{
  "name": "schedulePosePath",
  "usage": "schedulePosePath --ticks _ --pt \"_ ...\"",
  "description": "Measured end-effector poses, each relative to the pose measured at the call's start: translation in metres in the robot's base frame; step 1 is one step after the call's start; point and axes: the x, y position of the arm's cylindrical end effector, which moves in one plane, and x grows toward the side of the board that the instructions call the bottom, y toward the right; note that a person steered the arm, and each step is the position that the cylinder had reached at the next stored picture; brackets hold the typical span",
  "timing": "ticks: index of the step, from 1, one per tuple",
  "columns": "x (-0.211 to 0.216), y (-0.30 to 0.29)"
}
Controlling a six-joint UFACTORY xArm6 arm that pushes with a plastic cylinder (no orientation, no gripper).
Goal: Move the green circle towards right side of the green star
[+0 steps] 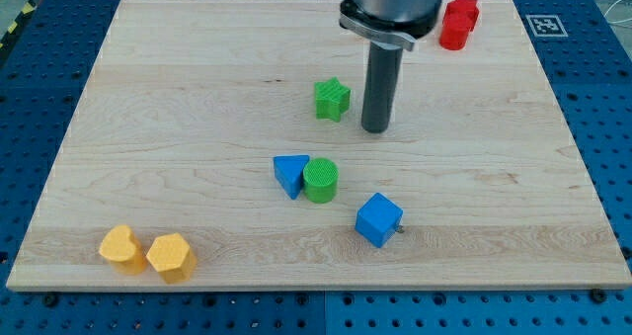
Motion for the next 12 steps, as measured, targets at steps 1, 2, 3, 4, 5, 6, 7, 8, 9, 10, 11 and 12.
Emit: schedulePosePath --ticks 1,2,3,4,5,6,7,8,9,10,11,12 --pt "0.042 -0.004" --pt "0.088 -0.032" --pt "0.096 -0.06" --pt "0.106 -0.086" --pt "0.109 -0.115" --pt "0.094 -0.121" --pt "0.083 -0.109" --pt "0.083 -0.093" --pt "0.08 -0.076" --pt "0.077 -0.06" --pt "0.07 -0.053" --pt "0.056 -0.053"
